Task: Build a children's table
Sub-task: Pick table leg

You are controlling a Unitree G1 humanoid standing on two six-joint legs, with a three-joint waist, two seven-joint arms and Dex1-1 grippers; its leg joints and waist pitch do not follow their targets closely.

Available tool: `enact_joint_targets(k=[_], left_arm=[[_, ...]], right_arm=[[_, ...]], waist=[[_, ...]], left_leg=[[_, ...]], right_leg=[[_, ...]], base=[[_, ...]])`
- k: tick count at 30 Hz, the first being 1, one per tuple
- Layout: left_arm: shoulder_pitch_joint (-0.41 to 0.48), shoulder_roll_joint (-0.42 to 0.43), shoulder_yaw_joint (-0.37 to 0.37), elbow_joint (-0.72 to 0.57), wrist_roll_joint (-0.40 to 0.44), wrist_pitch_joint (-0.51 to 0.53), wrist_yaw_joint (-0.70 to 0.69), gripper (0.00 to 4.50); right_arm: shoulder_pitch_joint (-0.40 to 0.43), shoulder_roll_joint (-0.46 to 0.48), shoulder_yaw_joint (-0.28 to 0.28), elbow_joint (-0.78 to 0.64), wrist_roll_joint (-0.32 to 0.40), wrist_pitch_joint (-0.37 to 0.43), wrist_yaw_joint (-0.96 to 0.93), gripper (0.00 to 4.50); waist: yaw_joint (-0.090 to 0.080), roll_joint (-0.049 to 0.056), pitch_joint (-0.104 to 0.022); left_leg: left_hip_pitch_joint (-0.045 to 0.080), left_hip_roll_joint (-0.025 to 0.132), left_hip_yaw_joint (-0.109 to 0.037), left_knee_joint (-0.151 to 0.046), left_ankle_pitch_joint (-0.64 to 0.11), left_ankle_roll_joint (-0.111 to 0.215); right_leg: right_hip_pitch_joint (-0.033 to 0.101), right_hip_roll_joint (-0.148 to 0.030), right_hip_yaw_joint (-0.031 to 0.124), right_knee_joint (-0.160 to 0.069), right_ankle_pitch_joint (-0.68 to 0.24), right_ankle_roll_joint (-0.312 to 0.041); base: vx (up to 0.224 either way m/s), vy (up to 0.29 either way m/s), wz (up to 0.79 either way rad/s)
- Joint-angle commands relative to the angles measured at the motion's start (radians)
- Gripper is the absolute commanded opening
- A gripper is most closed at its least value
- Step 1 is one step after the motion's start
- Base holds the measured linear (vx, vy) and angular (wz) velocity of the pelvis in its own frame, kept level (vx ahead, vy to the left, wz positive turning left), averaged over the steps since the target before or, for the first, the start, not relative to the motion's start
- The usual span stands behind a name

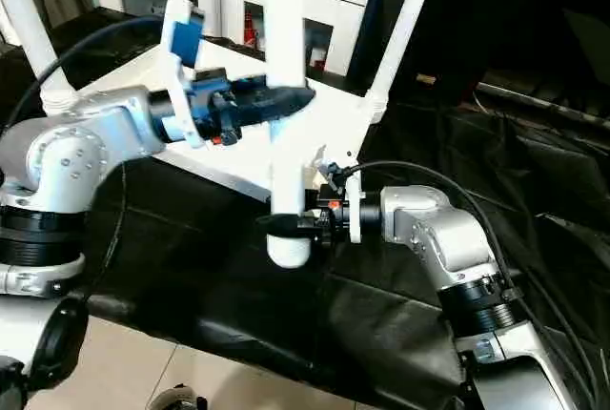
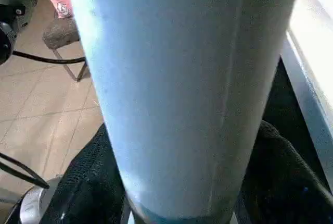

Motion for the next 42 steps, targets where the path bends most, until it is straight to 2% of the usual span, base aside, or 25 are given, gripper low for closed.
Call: enact_joint_targets(k=[1,4,6,9,11,13,21,23,24,25,26,27,29,30,32,33,35,37,39,42], left_arm=[[-0.015,-0.006,-0.015,-0.018,-0.003,0.001,-0.013,1.73],[-0.014,-0.006,-0.016,-0.018,-0.002,0.000,-0.013,1.73],[-0.012,-0.004,-0.017,-0.020,-0.002,0.000,-0.015,1.73],[-0.009,-0.001,-0.018,-0.023,-0.004,0.001,-0.016,1.73],[-0.007,0.005,-0.023,-0.025,-0.004,0.001,-0.022,1.73],[-0.006,0.008,-0.025,-0.026,-0.003,0.000,-0.026,1.73],[-0.007,0.007,-0.027,-0.025,0.000,0.000,-0.028,1.73],[-0.007,0.009,-0.035,-0.020,0.017,-0.015,-0.022,2.29],[-0.019,-0.007,-0.014,0.001,-0.001,0.015,0.004,2.43],[-0.039,-0.032,0.025,0.036,-0.025,0.034,0.039,2.45],[-0.041,-0.034,0.028,0.039,-0.026,0.033,0.041,2.52],[-0.047,-0.041,0.039,0.049,-0.030,0.027,0.048,2.66],[-0.046,-0.042,0.036,0.046,-0.013,-0.009,0.048,2.86],[-0.045,-0.042,0.034,0.044,-0.011,-0.012,0.048,2.88],[-0.038,-0.046,0.025,0.032,0.009,-0.034,0.063,2.88],[-0.038,-0.067,0.047,0.033,0.000,-0.050,0.085,2.88],[-0.039,-0.083,0.065,0.037,-0.008,-0.061,0.101,2.88],[-0.043,-0.138,0.125,0.048,-0.034,-0.111,0.147,2.88],[-0.042,-0.212,0.200,0.056,-0.072,-0.194,0.216,2.88],[-0.030,-0.292,0.268,0.054,-0.127,-0.280,0.284,2.88]], right_arm=[[-0.006,-0.016,0.000,-0.009,0.002,-0.017,0.013,2.81],[-0.007,-0.015,-0.004,-0.008,0.006,-0.014,0.015,2.81],[-0.008,-0.014,-0.008,-0.008,0.010,-0.006,0.022,2.52],[-0.007,-0.015,-0.009,-0.008,0.010,-0.004,0.025,2.32],[-0.006,-0.018,-0.008,-0.011,0.010,-0.004,0.031,2.06],[-0.006,-0.020,-0.008,-0.012,0.011,-0.003,0.036,2.01],[-0.008,-0.019,-0.010,-0.011,0.015,0.003,0.045,1.95],[-0.006,-0.015,-0.011,-0.012,0.013,0.003,0.043,1.95],[-0.005,-0.011,-0.012,-0.013,0.013,0.000,0.040,1.95],[-0.001,0.000,-0.023,-0.014,0.013,-0.008,0.022,1.94],[0.000,0.002,-0.024,-0.014,0.013,-0.009,0.020,1.94],[0.001,0.007,-0.030,-0.014,0.014,-0.012,0.012,1.93],[0.001,0.026,-0.052,-0.010,0.020,-0.020,-0.017,1.93],[0.001,0.028,-0.055,-0.009,0.021,-0.021,-0.020,1.93],[-0.002,0.043,-0.076,-0.004,0.029,-0.028,-0.041,1.93],[-0.006,0.053,-0.092,-0.001,0.038,-0.031,-0.055,1.93],[-0.008,0.059,-0.103,0.001,0.043,-0.033,-0.063,1.93],[-0.016,0.085,-0.142,0.009,0.064,-0.040,-0.098,1.93],[-0.024,0.119,-0.191,0.017,0.094,-0.045,-0.143,1.93],[-0.034,0.179,-0.274,0.027,0.150,-0.052,-0.225,1.93]], waist=[[-0.001,0.012,-0.073],[-0.002,0.012,-0.074],[-0.002,0.013,-0.074],[-0.002,0.011,-0.074],[0.000,0.014,-0.074],[-0.002,0.011,-0.073],[-0.001,0.012,-0.073],[-0.001,0.014,-0.073],[-0.002,0.016,-0.073],[-0.001,0.014,-0.074],[-0.002,0.018,-0.074],[-0.002,0.015,-0.073],[0.000,0.016,-0.074],[-0.001,0.021,-0.074],[-0.002,0.020,-0.076],[-0.002,0.029,-0.075],[-0.002,0.025,-0.077],[0.000,0.023,-0.076],[0.002,0.019,-0.075],[0.001,0.018,-0.075]], left_leg=[[0.018,0.060,-0.031,-0.070,-0.151,-0.051],[0.019,0.060,-0.031,-0.070,-0.148,-0.050],[0.018,0.060,-0.031,-0.070,-0.145,-0.048],[0.018,0.059,-0.031,-0.070,-0.143,-0.046],[0.019,0.060,-0.031,-0.070,-0.143,-0.046],[0.018,0.060,-0.031,-0.070,-0.147,-0.048],[0.018,0.060,-0.031,-0.070,-0.146,-0.048],[0.019,0.060,-0.032,-0.070,-0.147,-0.049],[0.019,0.060,-0.031,-0.070,-0.150,-0.051],[0.018,0.060,-0.031,-0.070,-0.153,-0.051],[0.018,0.060,-0.031,-0.069,-0.153,-0.054],[0.018,0.057,-0.030,-0.068,-0.155,-0.050],[0.018,0.060,-0.033,-0.070,-0.159,-0.054],[0.019,0.060,-0.034,-0.071,-0.162,-0.055],[0.019,0.060,-0.033,-0.071,-0.157,-0.056],[0.019,0.060,-0.034,-0.071,-0.160,-0.057],[0.018,0.061,-0.033,-0.070,-0.161,-0.058],[0.020,0.061,-0.033,-0.070,-0.165,-0.056],[0.015,0.061,-0.033,-0.069,-0.172,-0.053],[0.016,0.060,-0.034,-0.070,-0.178,-0.048]], right_leg=[[0.052,-0.100,0.056,-0.072,-0.224,-0.150],[0.052,-0.100,0.055,-0.072,-0.229,-0.146],[0.051,-0.099,0.055,-0.071,-0.222,-0.148],[0.052,-0.098,0.055,-0.071,-0.217,-0.149],[0.051,-0.100,0.056,-0.071,-0.220,-0.150],[0.052,-0.099,0.055,-0.071,-0.223,-0.149],[0.051,-0.099,0.055,-0.072,-0.231,-0.145],[0.050,-0.099,0.055,-0.071,-0.227,-0.147],[0.050,-0.098,0.055,-0.070,-0.221,-0.150],[0.051,-0.099,0.055,-0.072,-0.224,-0.149],[0.052,-0.099,0.056,-0.070,-0.218,-0.153],[0.050,-0.097,0.055,-0.073,-0.221,-0.151],[0.051,-0.100,0.055,-0.074,-0.233,-0.150],[0.050,-0.100,0.055,-0.075,-0.225,-0.150],[0.052,-0.098,0.054,-0.070,-0.204,-0.154],[0.051,-0.098,0.055,-0.070,-0.191,-0.157],[0.053,-0.099,0.054,-0.069,-0.172,-0.168],[0.053,-0.101,0.054,-0.070,-0.169,-0.179],[0.057,-0.105,0.054,-0.073,-0.175,-0.189],[0.055,-0.102,0.053,-0.075,-0.196,-0.173]], base=[[0.000,0.000,0.00],[0.000,0.000,0.00],[0.000,0.000,0.00],[0.000,0.000,0.00],[0.000,0.000,0.00],[0.000,0.000,0.00],[0.000,0.000,0.00],[0.000,0.000,0.00],[0.000,0.000,0.00],[0.000,0.000,0.00],[0.000,0.000,0.00],[0.000,0.000,0.00],[0.000,0.000,0.00],[0.000,0.000,0.00],[0.000,0.000,0.00],[0.000,0.000,0.00],[0.000,0.000,0.00],[0.000,0.000,0.00],[0.000,0.000,0.00],[0.000,0.000,0.00]])
